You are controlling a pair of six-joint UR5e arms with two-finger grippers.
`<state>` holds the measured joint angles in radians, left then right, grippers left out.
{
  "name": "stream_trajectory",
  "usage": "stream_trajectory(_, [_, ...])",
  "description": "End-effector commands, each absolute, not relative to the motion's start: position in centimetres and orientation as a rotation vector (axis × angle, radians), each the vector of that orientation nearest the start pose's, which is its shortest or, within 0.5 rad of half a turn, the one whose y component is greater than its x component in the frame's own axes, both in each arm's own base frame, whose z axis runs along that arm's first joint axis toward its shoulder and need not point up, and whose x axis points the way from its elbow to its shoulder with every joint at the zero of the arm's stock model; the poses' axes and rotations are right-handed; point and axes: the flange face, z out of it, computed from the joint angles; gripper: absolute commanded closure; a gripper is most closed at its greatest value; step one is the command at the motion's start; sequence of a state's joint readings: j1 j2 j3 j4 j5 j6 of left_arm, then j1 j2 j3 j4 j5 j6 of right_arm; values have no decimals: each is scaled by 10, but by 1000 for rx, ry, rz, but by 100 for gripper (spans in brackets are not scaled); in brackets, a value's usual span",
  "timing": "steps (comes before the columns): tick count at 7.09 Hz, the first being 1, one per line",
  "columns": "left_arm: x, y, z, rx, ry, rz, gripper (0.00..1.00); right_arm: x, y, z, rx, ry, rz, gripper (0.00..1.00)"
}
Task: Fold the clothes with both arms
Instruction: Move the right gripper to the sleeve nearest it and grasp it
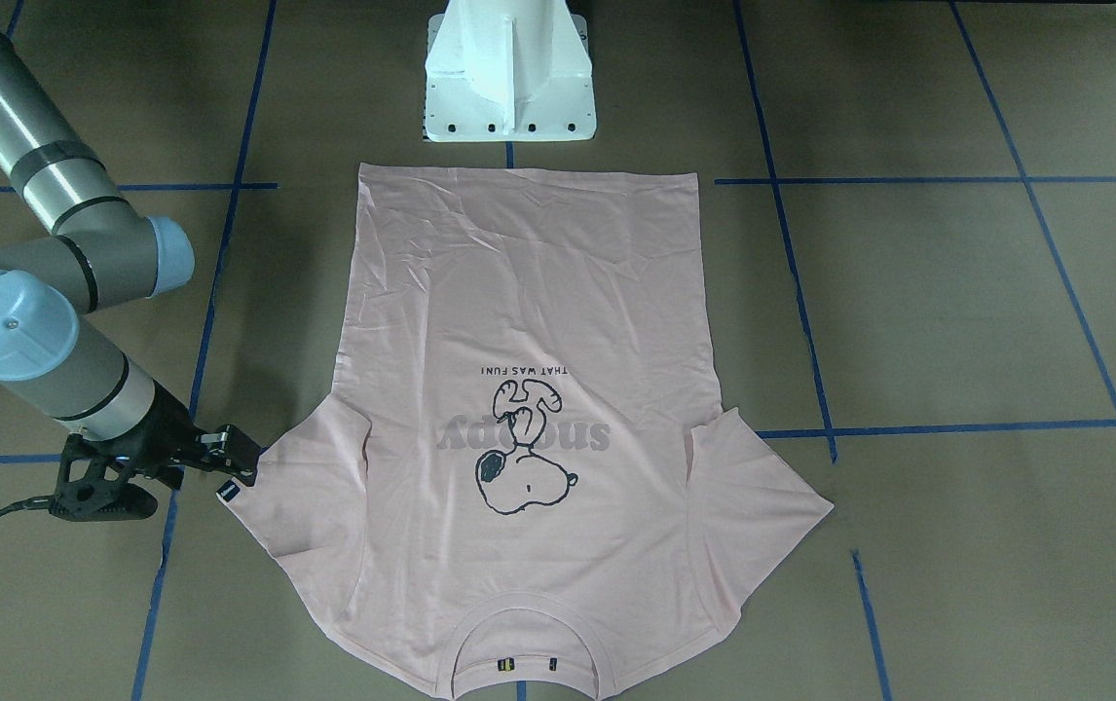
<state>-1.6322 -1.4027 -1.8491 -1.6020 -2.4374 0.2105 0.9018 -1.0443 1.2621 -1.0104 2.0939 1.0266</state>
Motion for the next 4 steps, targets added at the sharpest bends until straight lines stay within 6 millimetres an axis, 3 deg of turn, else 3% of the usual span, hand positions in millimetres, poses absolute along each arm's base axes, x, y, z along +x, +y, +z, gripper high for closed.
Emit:
stream_trajectory(1, [-83, -421, 589, 250, 841, 201, 0, -398, -623, 440, 115, -882, 195, 29])
stream_trajectory(4, [-81, -418, 591, 245, 881, 197, 0, -397, -624, 447, 116, -866, 208, 38])
